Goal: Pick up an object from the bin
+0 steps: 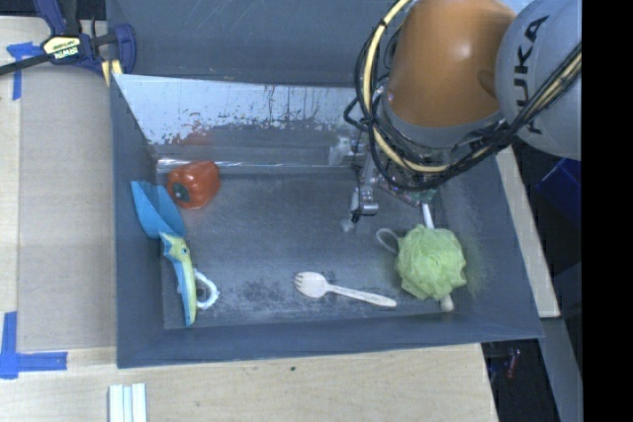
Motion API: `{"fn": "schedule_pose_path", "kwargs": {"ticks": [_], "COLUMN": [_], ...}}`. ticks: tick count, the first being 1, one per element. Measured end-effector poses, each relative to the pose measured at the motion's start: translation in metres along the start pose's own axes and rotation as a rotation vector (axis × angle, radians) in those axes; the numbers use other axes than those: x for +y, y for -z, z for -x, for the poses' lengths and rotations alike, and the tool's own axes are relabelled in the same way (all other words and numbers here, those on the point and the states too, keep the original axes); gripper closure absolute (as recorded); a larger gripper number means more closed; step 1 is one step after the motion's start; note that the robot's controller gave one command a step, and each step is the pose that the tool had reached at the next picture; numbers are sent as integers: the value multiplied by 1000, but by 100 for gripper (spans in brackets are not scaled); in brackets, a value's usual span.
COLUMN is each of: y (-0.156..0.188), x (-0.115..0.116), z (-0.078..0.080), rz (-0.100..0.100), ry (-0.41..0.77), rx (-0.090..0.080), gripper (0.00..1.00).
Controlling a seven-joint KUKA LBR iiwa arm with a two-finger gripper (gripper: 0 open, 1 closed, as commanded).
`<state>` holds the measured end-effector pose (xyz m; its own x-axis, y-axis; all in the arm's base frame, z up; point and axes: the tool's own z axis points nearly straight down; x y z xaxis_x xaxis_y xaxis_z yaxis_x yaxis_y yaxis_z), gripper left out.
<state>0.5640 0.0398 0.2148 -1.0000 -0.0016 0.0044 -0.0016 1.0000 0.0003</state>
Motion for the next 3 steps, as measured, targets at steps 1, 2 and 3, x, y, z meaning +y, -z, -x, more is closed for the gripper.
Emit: {"fn": "schedule_pose_path", "kwargs": {"ticks": [1,2,3], "y": [4,-64,-56], "x": [0,-14,-28], "z": [2,-30,-52], "rz": [0,0,-2], "ry": [-1,101,324], "rx": [-8,-11,-13], "gripper": [0,0,0]}}
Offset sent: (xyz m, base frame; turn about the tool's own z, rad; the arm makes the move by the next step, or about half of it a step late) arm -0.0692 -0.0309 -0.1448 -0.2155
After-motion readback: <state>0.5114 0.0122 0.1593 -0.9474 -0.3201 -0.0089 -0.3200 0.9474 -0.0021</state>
